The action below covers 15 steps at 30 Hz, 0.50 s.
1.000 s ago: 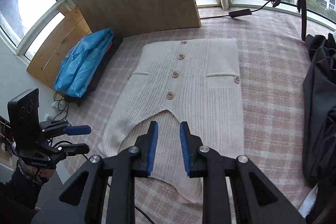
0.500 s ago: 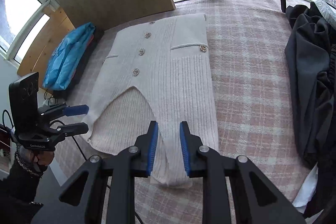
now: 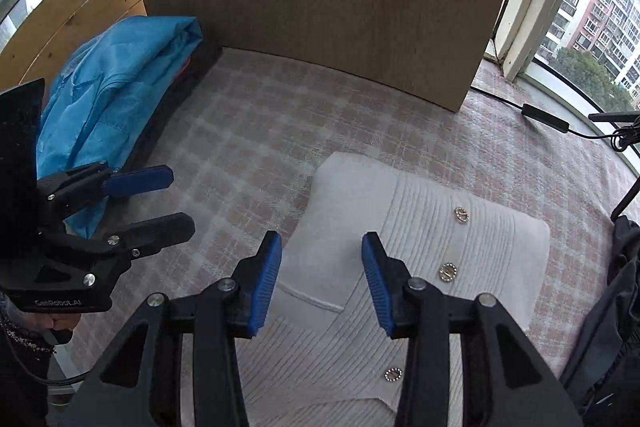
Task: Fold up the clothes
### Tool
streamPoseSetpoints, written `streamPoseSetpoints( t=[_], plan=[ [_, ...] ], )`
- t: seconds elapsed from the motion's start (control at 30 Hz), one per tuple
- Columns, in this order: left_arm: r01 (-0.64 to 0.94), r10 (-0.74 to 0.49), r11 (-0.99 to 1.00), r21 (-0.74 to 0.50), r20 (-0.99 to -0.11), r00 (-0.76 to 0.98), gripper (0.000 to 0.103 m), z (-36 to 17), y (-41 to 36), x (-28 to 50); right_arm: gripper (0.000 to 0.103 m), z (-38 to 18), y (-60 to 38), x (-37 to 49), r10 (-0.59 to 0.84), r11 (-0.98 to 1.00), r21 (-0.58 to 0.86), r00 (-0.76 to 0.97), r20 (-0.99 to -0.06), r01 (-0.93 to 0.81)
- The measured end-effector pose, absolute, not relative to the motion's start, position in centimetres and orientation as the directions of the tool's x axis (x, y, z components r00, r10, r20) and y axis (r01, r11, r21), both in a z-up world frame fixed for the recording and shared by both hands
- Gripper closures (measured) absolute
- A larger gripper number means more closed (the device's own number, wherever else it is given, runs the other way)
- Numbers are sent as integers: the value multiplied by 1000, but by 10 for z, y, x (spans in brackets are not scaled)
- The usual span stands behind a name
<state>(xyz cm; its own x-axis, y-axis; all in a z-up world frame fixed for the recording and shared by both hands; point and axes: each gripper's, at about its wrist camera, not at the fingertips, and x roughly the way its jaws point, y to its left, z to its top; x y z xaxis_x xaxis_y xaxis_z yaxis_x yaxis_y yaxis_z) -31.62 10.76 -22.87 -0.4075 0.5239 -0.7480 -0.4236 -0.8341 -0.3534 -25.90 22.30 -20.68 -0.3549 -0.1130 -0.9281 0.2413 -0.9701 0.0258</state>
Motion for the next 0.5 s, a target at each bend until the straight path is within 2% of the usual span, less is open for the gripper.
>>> streamPoseSetpoints(
  t=[0.2, 0.23, 0.27, 0.4, 0.5],
  plan=[
    [-500, 554, -796, -341, -745, -373, 45, -239, 123, -331, 62, -221, 216, -266, -43, -955, -51, -306, -951, 291],
    [-502, 559, -792, -347, -743, -368, 45, -240, 125, -335, 66, -223, 216, -264, -38, -948, -64, -309, -950, 313],
    [-502, 566, -788, -357, -741, -361, 45, -241, 126, -338, 79, -223, 217, -261, -34, -942, -75, -316, -948, 328],
    [-527, 571, -775, -349, -744, -347, 46, -243, 139, -352, 87, -219, 240, -254, -136, -945, 28, -312, -940, 327],
    [-559, 571, -761, -330, -750, -334, 56, -245, 150, -361, 89, -217, 253, -254, -204, -946, 107, -302, -931, 307]
  ],
)
